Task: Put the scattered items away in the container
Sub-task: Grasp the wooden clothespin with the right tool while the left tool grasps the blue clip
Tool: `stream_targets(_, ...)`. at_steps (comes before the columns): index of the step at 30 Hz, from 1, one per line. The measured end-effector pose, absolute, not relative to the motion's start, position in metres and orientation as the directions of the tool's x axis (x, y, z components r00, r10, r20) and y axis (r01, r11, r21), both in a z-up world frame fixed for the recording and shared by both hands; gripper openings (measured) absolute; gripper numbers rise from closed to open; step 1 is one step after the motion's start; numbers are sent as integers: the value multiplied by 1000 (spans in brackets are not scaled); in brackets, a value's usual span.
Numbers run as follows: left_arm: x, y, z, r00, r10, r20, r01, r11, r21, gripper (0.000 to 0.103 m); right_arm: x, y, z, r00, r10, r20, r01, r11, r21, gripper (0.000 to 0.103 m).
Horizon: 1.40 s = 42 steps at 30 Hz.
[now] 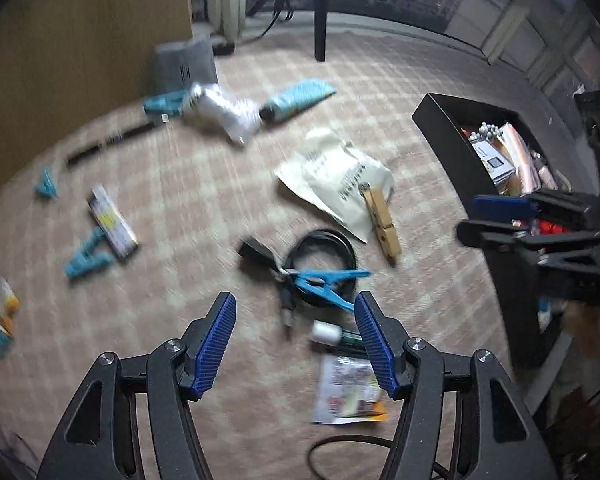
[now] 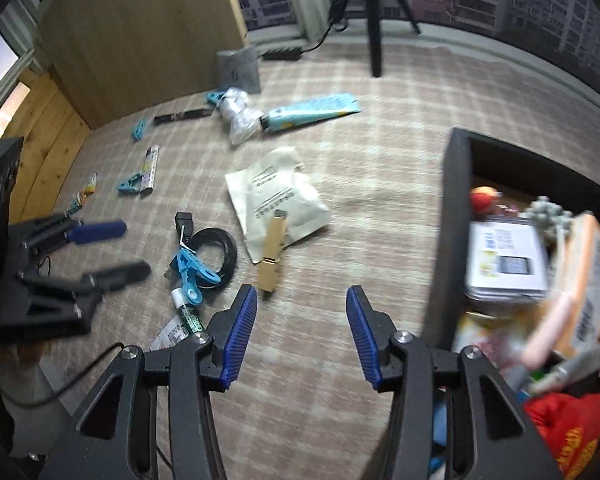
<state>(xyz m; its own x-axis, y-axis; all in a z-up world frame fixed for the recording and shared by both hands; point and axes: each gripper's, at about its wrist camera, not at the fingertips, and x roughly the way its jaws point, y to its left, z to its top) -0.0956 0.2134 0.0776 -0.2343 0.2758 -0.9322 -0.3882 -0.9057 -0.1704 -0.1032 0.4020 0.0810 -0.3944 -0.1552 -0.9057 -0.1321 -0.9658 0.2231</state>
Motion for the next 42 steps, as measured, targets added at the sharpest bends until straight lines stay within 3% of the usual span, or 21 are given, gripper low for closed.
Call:
stream_targets(6,-93,220,56,-195,300,-934,-270,-932,-243,58,-118,401,63,-371,-164,-914,-150,-961,233,46)
stream_targets(13,-98,229,37,-182,266,-947,-221,-949,-224,56,-128,401,51,-349,-161,-923,-156,-961,227,46)
stream_targets(22,-103,213,35,-215,233,-949,-202,-961,-190,37,-142,396,39,-329,-180,-927,-158,-957,242,44)
stream_targets(27,-103,208,40,-229,237,-944,-213,-959,-189,25,-148,391,29,-310,-190,-932,-161,-955,249,33)
stream_targets(32,-103,209,41,-243,235,-941,-226,-957,-181,21,-147,391,27,-304,-187,-934,-166,-955,246,21)
stream_targets(38,-102,210,44,-280,240,-929,-228,-957,-178,6,-143,394,27,-309,-202,-929,-183,-946,267,13)
stream_targets(42,-99,209,45,-293,241,-925,-247,-954,-170,5,-133,399,33,-320,-208,-924,-184,-944,276,13)
